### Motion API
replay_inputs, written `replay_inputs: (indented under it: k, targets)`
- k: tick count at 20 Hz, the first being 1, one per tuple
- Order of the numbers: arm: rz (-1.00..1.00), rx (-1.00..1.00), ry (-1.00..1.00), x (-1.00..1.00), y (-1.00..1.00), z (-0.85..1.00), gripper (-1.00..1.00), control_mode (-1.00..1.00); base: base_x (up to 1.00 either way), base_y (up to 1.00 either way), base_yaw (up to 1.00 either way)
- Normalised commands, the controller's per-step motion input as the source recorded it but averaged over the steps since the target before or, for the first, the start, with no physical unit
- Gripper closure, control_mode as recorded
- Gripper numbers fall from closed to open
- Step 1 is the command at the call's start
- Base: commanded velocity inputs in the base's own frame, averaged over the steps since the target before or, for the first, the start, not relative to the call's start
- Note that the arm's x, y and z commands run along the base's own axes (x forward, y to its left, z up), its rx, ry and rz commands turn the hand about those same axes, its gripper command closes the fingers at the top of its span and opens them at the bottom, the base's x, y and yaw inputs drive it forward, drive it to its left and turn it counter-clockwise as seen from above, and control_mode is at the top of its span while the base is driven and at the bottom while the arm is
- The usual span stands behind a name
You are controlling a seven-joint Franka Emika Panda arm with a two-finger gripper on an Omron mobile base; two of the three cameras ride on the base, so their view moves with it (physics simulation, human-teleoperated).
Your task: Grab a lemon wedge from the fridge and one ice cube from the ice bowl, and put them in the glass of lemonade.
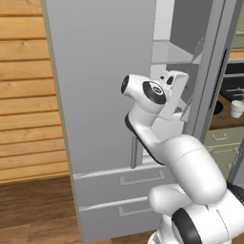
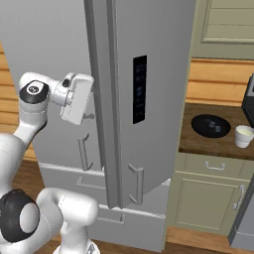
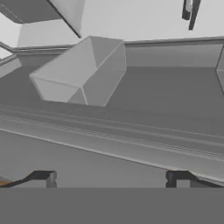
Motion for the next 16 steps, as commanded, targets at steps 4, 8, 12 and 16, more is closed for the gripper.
replay_inputs:
  k: [4, 8, 12, 16]
  targets:
    - [-0.11, 0.00, 0.00, -0.27, -0.67, 0.00, -1.00, -1.00, 0.00, 0.00, 0.00]
    - [-0.11, 0.00, -0.01, -0.53, -0.87, 0.00, -1.00, -1.00, 0.00, 0.00, 0.00]
    - [-0.11, 0.02, -0.06, -0.56, -0.94, 0.00, -1.00, -1.00, 0.00, 0.00, 0.00]
    - [-0.07, 0.03, -0.08, -0.41, -0.86, 0.00, -1.00, -1.00, 0.00, 0.00, 0.00]
